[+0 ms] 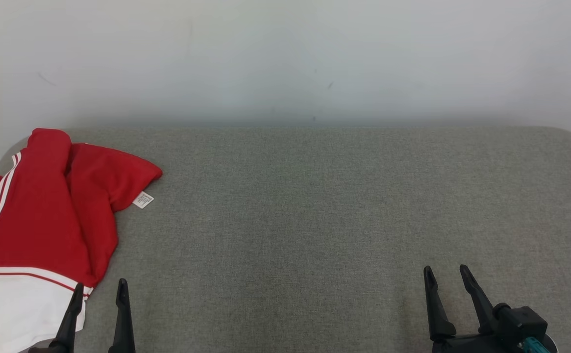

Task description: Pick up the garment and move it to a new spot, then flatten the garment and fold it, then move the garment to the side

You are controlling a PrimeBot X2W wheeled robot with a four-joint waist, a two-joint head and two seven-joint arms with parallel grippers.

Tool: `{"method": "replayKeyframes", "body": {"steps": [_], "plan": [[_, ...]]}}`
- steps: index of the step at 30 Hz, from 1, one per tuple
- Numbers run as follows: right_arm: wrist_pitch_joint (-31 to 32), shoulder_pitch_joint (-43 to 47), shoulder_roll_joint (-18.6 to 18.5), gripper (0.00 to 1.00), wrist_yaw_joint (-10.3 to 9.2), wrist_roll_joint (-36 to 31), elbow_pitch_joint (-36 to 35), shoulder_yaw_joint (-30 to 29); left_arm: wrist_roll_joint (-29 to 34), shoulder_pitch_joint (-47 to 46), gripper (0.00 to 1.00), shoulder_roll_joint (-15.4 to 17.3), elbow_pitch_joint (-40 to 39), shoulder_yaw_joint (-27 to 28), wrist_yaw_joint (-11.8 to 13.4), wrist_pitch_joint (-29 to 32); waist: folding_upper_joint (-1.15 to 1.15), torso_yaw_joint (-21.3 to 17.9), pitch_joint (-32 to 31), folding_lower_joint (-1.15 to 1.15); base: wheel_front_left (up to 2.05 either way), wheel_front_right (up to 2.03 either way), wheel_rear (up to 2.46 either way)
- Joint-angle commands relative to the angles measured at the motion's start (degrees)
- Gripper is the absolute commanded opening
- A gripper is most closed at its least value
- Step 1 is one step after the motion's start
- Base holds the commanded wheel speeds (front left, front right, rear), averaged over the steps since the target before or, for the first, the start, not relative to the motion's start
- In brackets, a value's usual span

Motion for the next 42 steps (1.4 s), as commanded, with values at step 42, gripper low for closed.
{"method": "replayKeyframes", "body": {"steps": [42], "plan": [[-2.5, 2.3, -0.2, 1.00, -0.12, -5.1, -1.4, 0.2, 4.8, 1.6, 1.00, 4.2, 4.3, -2.1, -0.9, -2.7, 0.00, 1.0, -2.2, 0.00, 0.00, 0.00, 0.00]]}}
